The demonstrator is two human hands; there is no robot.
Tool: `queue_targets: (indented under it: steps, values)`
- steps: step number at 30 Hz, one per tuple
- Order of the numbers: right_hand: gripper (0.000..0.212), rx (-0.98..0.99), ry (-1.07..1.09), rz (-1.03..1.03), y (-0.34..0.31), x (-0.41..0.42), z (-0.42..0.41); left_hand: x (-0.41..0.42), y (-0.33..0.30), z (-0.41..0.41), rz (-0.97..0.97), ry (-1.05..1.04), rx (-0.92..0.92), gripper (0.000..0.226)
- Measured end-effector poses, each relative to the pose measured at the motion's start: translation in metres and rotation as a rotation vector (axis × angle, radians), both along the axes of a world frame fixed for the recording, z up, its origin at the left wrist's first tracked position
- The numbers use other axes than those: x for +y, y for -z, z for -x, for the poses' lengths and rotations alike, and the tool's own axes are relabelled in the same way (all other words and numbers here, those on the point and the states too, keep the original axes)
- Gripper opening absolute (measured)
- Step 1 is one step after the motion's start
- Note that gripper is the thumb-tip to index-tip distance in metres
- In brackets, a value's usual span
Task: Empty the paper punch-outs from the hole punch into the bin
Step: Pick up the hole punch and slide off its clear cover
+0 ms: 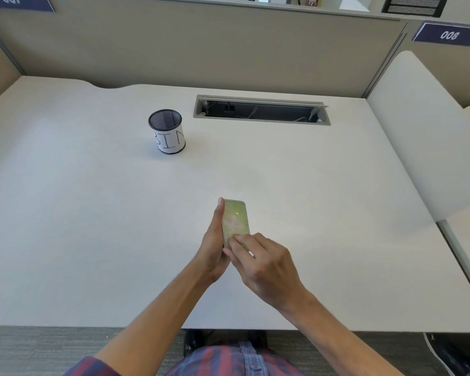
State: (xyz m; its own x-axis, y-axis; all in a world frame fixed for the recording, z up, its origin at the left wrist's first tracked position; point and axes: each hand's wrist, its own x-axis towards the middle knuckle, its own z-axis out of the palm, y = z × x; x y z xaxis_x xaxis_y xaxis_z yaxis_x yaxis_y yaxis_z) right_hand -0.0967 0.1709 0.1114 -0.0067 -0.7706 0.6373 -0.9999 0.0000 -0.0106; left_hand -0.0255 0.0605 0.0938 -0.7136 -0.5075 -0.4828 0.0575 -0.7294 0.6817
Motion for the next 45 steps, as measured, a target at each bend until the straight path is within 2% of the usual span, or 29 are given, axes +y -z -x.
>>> queue_targets:
  steps: [10,15,20,25,33,39,45]
  values:
    - [0.019,-0.114,-0.020,0.027,-0.008,0.001,0.002,0.002,-0.001,-0.007,-0.073,0.034,0.083,0.064]
    - [0.022,-0.141,-0.103,-0.087,-0.011,0.013,0.018,-0.003,-0.002,-0.009,-0.068,0.056,0.115,0.068]
    - [0.021,-0.298,-0.184,-0.195,-0.019,0.022,0.037,-0.005,-0.002,-0.010,-0.070,0.100,0.154,0.068]
    - [0.023,-0.299,-0.213,-0.227,-0.023,0.020,0.041,-0.007,-0.002,-0.007,-0.112,0.109,0.173,0.072]
    - [0.019,-0.234,-0.265,-0.147,-0.026,0.017,0.043,-0.007,0.004,-0.008,-0.123,0.089,0.156,0.073]
    - [0.014,-0.077,-0.211,0.064,-0.030,0.012,0.047,0.000,0.004,-0.007,-0.131,0.108,0.131,0.074]
    - [0.011,-0.141,-0.128,0.211,-0.036,0.001,0.055,0.004,0.005,-0.007,-0.143,0.137,0.131,0.073]
